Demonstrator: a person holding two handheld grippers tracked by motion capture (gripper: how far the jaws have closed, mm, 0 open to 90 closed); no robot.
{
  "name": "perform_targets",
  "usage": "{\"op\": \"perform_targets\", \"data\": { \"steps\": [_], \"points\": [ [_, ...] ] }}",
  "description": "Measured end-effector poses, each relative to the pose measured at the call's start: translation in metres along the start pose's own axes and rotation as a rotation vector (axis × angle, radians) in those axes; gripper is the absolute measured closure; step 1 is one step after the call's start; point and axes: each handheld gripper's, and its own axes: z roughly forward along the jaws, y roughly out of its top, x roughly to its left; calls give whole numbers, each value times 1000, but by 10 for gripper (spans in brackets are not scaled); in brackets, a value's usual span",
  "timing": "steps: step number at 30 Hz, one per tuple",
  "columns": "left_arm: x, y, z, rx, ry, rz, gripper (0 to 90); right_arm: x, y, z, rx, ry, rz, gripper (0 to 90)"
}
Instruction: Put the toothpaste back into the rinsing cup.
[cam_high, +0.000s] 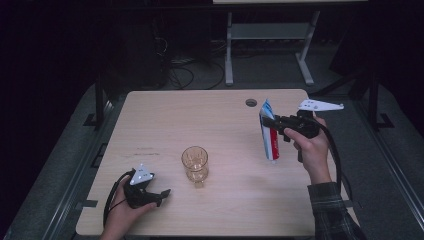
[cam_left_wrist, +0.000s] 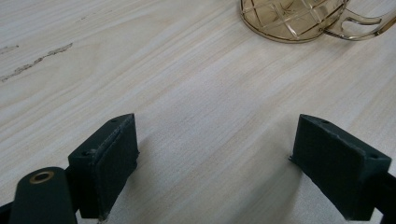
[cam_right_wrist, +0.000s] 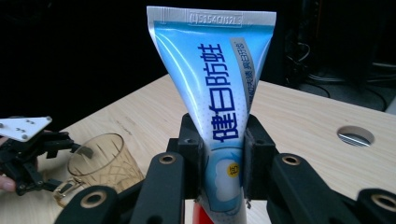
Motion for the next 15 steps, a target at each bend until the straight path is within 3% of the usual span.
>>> {"op": "perform_targets", "data": {
  "steps": [15],
  "points": [
    [0, 0, 0, 0, 0, 0, 130, 21, 13, 13, -15, 72, -37, 728]
  ]
}}
